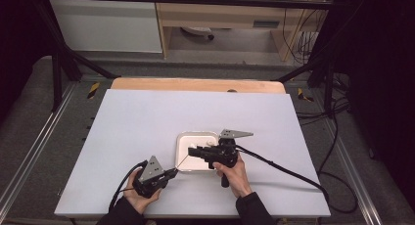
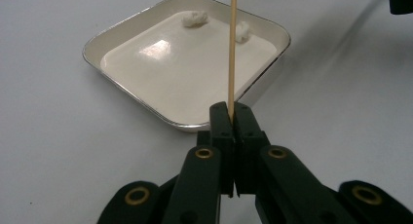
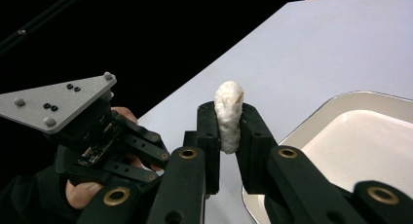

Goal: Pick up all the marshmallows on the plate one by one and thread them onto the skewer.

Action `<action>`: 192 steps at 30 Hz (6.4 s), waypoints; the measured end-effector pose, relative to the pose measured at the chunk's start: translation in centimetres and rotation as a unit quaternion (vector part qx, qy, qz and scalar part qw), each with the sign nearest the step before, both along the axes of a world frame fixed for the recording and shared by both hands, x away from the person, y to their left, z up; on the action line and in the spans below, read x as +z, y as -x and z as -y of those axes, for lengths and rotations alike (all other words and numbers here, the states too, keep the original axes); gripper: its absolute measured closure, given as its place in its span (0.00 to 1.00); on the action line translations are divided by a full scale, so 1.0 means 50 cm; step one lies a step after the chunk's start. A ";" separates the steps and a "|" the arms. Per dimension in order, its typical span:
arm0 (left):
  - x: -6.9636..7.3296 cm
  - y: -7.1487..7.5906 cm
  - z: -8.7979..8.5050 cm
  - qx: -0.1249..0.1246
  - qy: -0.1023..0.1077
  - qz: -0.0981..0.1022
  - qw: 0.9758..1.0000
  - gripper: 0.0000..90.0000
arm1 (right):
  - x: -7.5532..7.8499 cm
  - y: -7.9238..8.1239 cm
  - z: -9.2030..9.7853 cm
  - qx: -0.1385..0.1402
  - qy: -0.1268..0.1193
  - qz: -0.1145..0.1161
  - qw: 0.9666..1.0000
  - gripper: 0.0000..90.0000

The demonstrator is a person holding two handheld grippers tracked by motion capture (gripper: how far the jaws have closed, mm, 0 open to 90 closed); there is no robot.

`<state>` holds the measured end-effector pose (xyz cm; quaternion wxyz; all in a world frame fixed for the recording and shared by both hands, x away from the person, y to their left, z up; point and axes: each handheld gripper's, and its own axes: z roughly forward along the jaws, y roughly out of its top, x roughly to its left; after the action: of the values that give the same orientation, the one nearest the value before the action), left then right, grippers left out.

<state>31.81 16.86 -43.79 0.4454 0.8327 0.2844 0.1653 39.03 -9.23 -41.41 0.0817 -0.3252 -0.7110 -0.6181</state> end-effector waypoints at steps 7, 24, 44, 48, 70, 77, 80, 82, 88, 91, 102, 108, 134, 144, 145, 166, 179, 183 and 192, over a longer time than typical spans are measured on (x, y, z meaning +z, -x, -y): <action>0.000 0.000 0.001 0.000 -0.001 0.001 1.000 0.99 | -0.003 0.003 -0.002 0.002 0.001 -0.002 1.000 0.91; 0.008 -0.004 0.020 0.011 0.016 0.009 1.000 0.99 | -0.048 0.016 -0.044 0.033 0.027 -0.022 0.999 0.86; 0.010 -0.011 0.013 0.027 0.032 0.011 0.999 0.98 | -0.036 0.017 -0.039 0.009 0.060 -0.009 0.998 0.39; 0.012 -0.015 0.003 0.032 0.037 0.017 0.999 0.98 | -0.032 0.014 -0.036 -0.001 0.073 -0.002 0.997 0.26; 0.012 -0.015 -0.022 0.029 0.043 0.008 0.999 0.98 | 0.017 -0.039 0.019 -0.044 0.223 0.071 0.971 0.25; 0.013 -0.015 -0.025 0.034 0.041 0.004 0.999 0.98 | -0.010 -0.076 0.018 -0.054 0.270 0.070 0.959 0.27; 0.012 -0.015 -0.026 0.034 0.040 0.004 0.999 0.98 | -0.021 -0.092 0.018 -0.060 0.285 0.073 0.954 0.24; 0.012 -0.016 -0.026 0.035 0.041 0.003 0.999 0.98 | -0.027 -0.101 0.018 -0.064 0.292 0.070 0.952 0.21; 0.011 -0.017 -0.025 0.034 0.039 0.002 0.999 0.98 | -0.038 -0.117 0.019 -0.063 0.302 0.066 0.949 0.17; 0.010 -0.017 -0.024 0.033 0.038 0.001 0.999 0.98 | -0.043 -0.124 0.019 -0.062 0.302 0.067 0.949 0.20; 0.010 -0.017 -0.023 0.032 0.037 0.001 0.999 0.98 | -0.061 -0.135 0.016 -0.072 0.323 0.066 0.941 0.49; 0.009 -0.017 -0.023 0.032 0.037 0.002 0.999 0.98 | -0.067 -0.137 0.015 -0.075 0.331 0.067 0.938 0.59; 0.011 -0.016 -0.022 0.027 0.038 0.006 0.999 0.98 | -0.031 -0.115 0.030 -0.070 0.298 0.079 0.949 0.83; 0.011 -0.015 -0.019 0.020 0.039 0.008 0.999 0.98 | 0.022 -0.075 0.060 -0.058 0.244 0.089 0.964 0.84; 0.011 -0.015 -0.018 0.019 0.040 0.009 0.999 0.98 | 0.027 -0.071 0.062 -0.057 0.240 0.092 0.965 0.84; 0.012 -0.007 -0.006 0.010 0.027 0.009 1.000 0.98 | 0.110 -0.022 0.087 -0.041 0.088 0.090 0.991 0.84; 0.013 -0.006 -0.006 0.009 0.030 0.011 0.999 0.98 | 0.095 -0.039 0.052 -0.028 0.062 0.065 0.996 0.84; 0.013 -0.005 -0.005 0.008 0.030 0.011 0.999 0.98 | 0.091 -0.043 0.049 -0.027 0.057 0.060 0.996 0.84; 0.014 -0.004 -0.004 0.005 0.028 0.014 1.000 0.98 | 0.081 -0.048 0.041 -0.020 0.048 0.048 0.997 0.83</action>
<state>31.99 17.04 -43.11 0.4714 0.8161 0.2869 0.1716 41.41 -11.29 -37.37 0.0192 -0.3132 -0.7364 -0.5994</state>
